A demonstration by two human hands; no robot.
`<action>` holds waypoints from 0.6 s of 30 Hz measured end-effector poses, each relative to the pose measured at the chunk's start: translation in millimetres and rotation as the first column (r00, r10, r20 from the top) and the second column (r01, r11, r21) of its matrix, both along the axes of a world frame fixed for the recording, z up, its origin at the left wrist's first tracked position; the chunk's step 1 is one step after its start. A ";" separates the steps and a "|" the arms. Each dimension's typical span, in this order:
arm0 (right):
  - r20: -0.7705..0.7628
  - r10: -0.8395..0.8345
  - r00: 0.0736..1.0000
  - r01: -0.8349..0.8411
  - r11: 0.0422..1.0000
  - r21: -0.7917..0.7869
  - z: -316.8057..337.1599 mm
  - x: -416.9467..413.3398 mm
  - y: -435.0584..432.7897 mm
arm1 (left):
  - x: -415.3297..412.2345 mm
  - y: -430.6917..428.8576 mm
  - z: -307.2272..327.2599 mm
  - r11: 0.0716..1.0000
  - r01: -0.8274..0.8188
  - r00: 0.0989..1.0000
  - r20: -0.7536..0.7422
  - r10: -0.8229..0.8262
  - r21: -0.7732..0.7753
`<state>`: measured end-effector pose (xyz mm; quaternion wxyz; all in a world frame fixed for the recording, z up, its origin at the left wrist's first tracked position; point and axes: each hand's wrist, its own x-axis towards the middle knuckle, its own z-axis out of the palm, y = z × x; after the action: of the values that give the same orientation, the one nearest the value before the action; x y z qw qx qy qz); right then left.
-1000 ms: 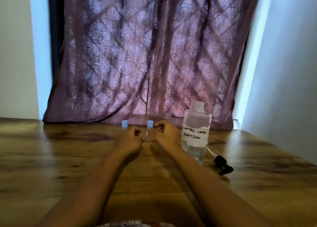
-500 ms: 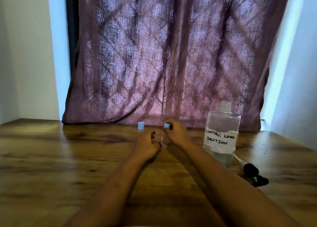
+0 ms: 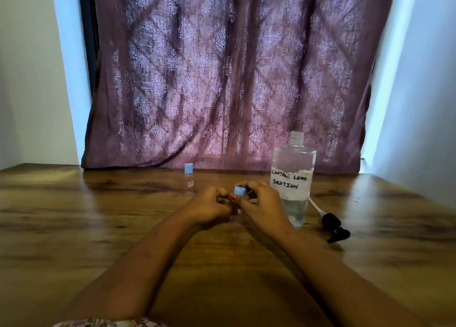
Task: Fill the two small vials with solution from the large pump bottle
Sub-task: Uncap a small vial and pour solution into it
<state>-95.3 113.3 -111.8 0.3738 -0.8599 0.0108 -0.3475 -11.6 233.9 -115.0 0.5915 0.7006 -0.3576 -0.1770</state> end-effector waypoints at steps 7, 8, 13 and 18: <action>0.066 -0.004 0.998 -0.003 0.995 0.099 -1.0 -6.3 6.3 | -10.8 0.0 1.1 1.000 -0.006 1.000 0.013 0.006 -0.005; 0.068 0.010 0.998 -0.017 0.995 0.102 -0.4 -7.1 6.5 | -10.9 -0.4 0.6 1.000 -0.001 1.000 0.012 0.001 -0.003; 0.055 0.057 0.997 -0.064 0.989 0.134 1.3 -6.7 5.4 | -9.1 -1.4 -1.5 0.999 0.052 0.998 -0.032 -0.052 -0.015; 0.035 0.176 0.984 -0.180 0.958 0.222 4.1 -8.8 0.9 | -4.2 -0.6 -3.4 0.992 0.109 0.991 -0.076 -0.113 -0.057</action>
<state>-104.1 114.2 -107.6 0.4984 -0.8070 -0.0302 -0.3155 -15.8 233.3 -118.4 0.6127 0.6563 -0.3768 -0.2277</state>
